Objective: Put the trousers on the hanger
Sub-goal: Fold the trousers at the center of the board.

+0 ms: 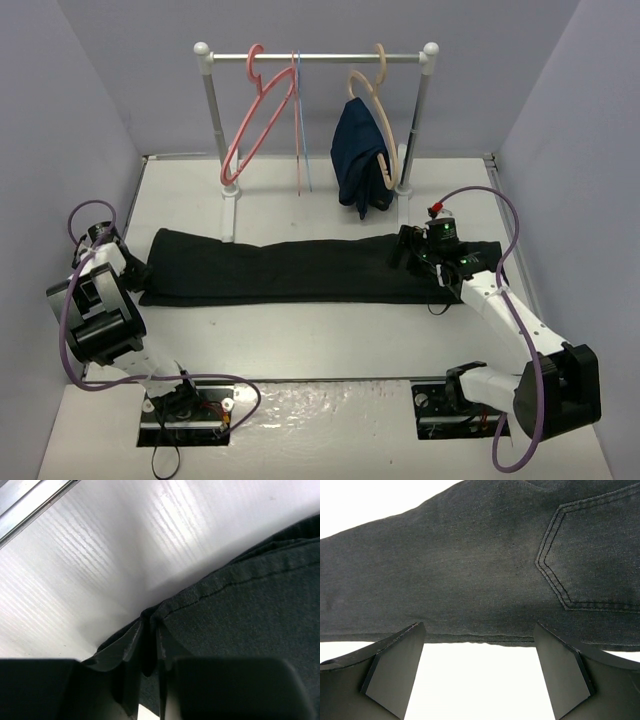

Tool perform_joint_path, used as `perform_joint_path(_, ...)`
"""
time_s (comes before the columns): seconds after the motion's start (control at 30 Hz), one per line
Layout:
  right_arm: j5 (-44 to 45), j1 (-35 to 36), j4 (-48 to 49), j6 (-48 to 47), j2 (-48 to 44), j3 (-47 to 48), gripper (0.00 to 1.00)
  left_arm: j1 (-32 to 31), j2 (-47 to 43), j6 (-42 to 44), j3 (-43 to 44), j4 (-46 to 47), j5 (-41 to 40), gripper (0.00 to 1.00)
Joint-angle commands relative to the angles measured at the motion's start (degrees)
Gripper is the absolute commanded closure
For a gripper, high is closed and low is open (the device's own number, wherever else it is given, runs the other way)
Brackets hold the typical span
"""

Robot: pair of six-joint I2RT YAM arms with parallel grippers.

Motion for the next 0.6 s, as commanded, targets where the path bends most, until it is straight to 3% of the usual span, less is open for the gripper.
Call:
perform_joint_path(0.0, 0.49, -0.18, 1.05, 0.36, 0.6, 0.74, 0.13, -0.95, -3.28, -0.05, 4.39, 0.0, 0.57, 1.0)
perform_joint_path(0.57, 1.55, -0.11, 0.97, -2.12, -0.03, 0.28, 0.13, -2.65, -16.02, -1.09, 10.39, -15.86, -2.81, 1.0)
